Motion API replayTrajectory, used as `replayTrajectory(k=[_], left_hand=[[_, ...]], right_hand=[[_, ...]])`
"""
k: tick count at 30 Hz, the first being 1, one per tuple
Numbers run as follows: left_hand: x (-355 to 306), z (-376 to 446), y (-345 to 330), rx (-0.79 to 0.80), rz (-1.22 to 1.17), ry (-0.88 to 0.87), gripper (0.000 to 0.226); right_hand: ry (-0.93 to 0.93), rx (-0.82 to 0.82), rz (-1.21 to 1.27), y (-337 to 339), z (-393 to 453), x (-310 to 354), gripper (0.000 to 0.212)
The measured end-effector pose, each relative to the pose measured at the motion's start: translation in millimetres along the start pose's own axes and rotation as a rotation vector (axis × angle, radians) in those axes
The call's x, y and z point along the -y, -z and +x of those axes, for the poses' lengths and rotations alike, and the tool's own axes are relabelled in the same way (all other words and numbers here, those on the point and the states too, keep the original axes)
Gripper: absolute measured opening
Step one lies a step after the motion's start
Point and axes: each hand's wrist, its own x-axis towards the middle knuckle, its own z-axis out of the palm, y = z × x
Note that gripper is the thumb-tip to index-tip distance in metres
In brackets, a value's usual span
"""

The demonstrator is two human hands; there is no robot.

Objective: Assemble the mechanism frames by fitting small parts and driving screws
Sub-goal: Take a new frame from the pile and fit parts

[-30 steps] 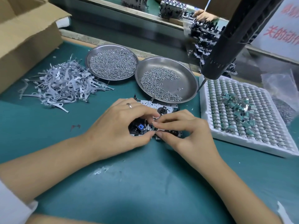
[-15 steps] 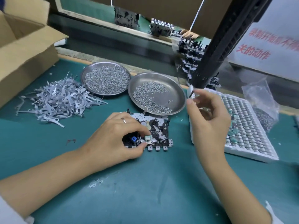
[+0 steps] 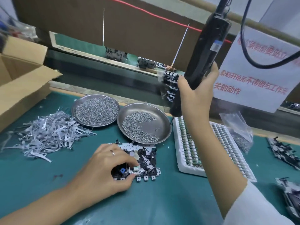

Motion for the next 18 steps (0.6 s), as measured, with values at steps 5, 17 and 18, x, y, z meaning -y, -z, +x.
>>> replayTrajectory(k=[5, 17, 18], left_hand=[[-1.1, 0.5, 0.6, -0.001, 0.01, -0.021, 0.024], [-4.9, 0.9, 0.7, -0.03, 0.028, -0.059, 0.016], [-4.3, 0.8, 0.7, -0.026, 0.029, -0.061, 0.017]], right_hand=[[-0.051, 0.074, 0.239, -1.9, -45.6, 7.8, 0.024], [-0.13, 0.187, 0.675, -16.7, -101.3, 13.2, 0.021], [-0.127, 0.185, 0.674, -17.7, -102.2, 13.1, 0.021]])
